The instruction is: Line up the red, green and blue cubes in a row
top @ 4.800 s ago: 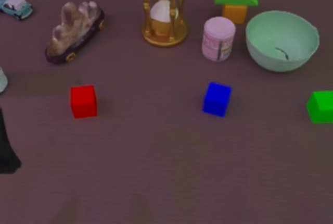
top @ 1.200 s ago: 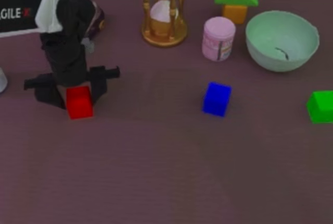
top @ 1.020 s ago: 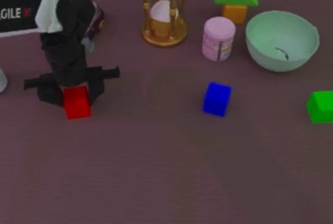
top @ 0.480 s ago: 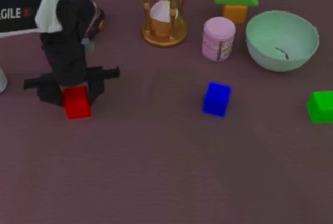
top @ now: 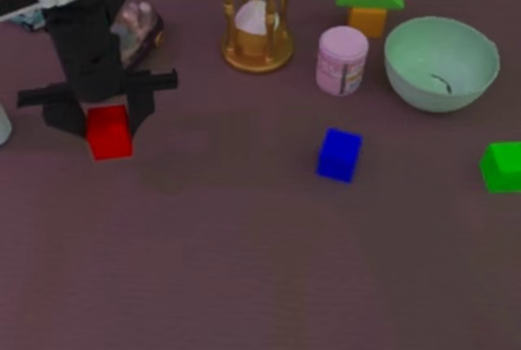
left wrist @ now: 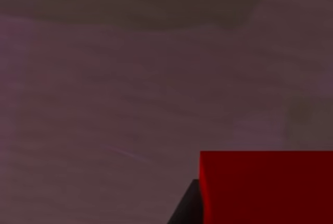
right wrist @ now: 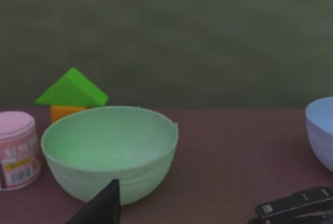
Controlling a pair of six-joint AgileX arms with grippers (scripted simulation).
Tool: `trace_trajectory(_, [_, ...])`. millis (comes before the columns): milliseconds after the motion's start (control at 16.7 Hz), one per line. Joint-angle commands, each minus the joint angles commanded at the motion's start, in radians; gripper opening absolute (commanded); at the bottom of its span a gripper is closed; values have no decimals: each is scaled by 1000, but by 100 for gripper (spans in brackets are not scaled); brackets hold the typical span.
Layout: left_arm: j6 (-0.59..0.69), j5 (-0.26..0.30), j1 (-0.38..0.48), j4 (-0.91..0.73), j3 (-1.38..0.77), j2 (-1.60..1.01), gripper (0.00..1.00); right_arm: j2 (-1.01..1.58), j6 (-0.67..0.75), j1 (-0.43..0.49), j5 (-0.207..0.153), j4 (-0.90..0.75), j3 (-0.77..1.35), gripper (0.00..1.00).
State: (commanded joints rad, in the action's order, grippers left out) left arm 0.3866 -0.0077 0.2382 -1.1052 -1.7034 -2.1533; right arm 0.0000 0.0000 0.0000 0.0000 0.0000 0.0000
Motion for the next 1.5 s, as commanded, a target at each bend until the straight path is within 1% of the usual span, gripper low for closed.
trace_trajectory(120, [-1,0,-3,-27,-21,16,0,0,0,0,0,0,0,100])
trace_trajectory(360, [-1,0,5,-25,-17,14,0,0,0,0,0,0,0,100])
trace_trajectory(480, [21,-1,40,-23,6,35,0,0,0,0,0,0,0,100])
trace_trajectory(660, [90,-2,142,-14,80,101,0,0,0,0,0,0,0,100])
trace_trajectory(960, [227,-4,355,3,232,233,0,0,0,0,0,0,0,100])
trace_trajectory(1080, [265,-4,414,9,274,272,0,0,0,0,0,0,0,100])
trace_trajectory(1200, [277,-5,431,11,288,286,0,0,0,0,0,0,0,100])
trace_trajectory(1500, [274,-5,428,27,298,277,0,0,0,0,0,0,0,100])
